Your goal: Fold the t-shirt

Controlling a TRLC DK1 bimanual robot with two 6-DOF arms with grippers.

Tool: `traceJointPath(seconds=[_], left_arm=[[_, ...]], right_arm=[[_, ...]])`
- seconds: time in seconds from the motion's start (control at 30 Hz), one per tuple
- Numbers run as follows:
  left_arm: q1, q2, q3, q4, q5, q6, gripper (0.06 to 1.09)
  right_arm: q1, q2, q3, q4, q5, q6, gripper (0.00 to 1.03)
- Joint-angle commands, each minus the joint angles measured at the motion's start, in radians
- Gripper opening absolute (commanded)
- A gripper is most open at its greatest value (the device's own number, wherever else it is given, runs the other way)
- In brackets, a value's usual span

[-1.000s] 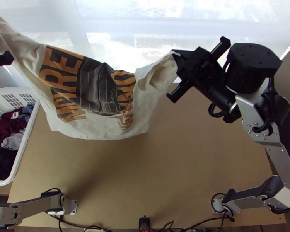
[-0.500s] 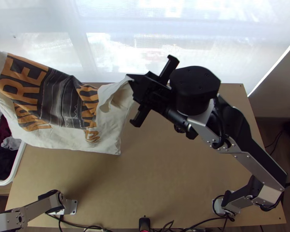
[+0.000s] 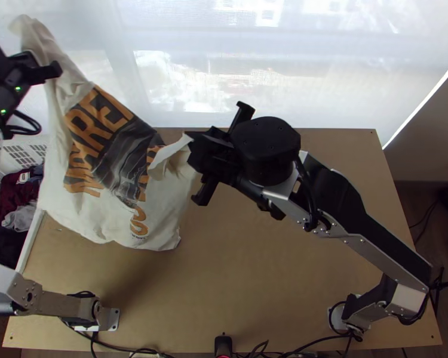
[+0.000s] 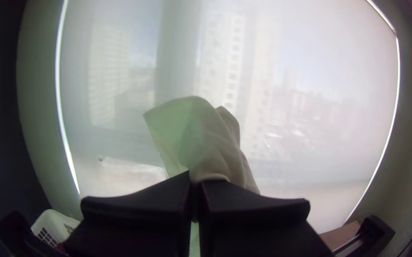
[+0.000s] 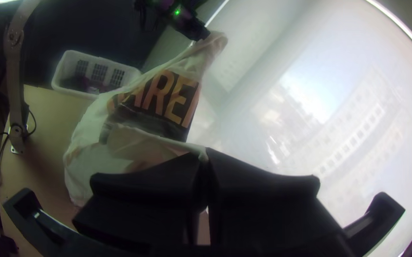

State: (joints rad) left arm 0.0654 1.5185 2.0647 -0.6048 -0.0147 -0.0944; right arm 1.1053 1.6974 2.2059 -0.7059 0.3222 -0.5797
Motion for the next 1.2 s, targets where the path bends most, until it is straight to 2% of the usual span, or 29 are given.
traceJointPath(seconds=[0.0, 0.2, 0.5, 0.67, 0.87, 1.1, 1.13, 1.17], left_arm=[[-0.211, 0.22, -0.012, 0.077, -0.01, -0.002, 0.1], [-0.355, 0.414, -0.008, 0.172, -0.013, 0.015, 0.1], [-0.553, 0.64, 0.0, 0.177, -0.016, 0.018, 0.1], [-0.639, 0.697, 0.032, 0.18, -0.018, 0.03, 0.1], [-0.699, 0.815, 0.221, 0.143, -0.031, 0.032, 0.1], [-0.743, 0.908, 0.232, 0.261, -0.169, 0.084, 0.1], [-0.743, 0.914, 0.232, 0.266, -0.179, 0.091, 0.12], [-0.745, 0.916, 0.232, 0.266, -0.195, 0.093, 0.2]], right_arm=[[-0.131, -0.133, -0.196, -0.026, 0.0, 0.029, 0.02], [-0.211, -0.305, -0.488, -0.03, -0.009, 0.05, 0.02], [-0.286, -0.504, -0.828, -0.043, -0.08, 0.119, 0.02], [-0.298, -0.564, -0.905, -0.064, -0.104, 0.152, 0.02], [-0.302, -0.587, -0.914, -0.096, -0.121, 0.173, 0.02], [-0.302, -0.651, -0.965, -0.173, -0.15, 0.224, 0.02], [-0.3, -0.659, -0.973, -0.179, -0.153, 0.227, 0.02], [-0.302, -0.665, -0.979, -0.181, -0.155, 0.228, 0.02]])
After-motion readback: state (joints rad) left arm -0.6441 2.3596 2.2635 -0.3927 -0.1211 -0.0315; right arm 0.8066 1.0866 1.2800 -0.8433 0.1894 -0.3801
